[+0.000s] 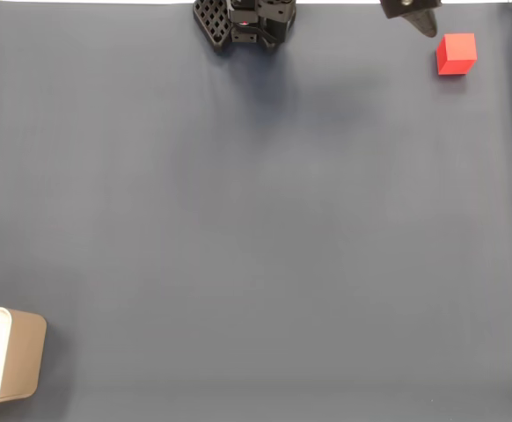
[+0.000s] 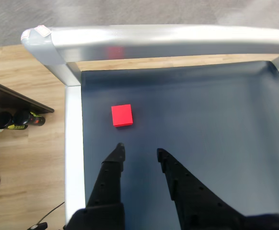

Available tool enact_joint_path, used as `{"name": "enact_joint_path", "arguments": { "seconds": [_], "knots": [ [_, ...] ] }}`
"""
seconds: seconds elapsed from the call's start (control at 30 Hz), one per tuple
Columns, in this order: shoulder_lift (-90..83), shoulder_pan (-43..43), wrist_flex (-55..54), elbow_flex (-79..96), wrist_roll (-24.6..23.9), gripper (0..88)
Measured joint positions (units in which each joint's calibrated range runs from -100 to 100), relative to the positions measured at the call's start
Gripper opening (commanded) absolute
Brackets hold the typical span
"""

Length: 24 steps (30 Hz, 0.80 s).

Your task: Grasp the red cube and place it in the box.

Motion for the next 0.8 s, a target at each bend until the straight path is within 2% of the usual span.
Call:
{"name": "enact_joint_path", "arguments": {
  "seconds": [0.33,0.8],
  "knots": [
    [5.2,-1.1,-6.8,0.6,0.8,33.8],
    [12.4,-1.5,-11.2,0.8,-1.8,38.5]
  ]
}}
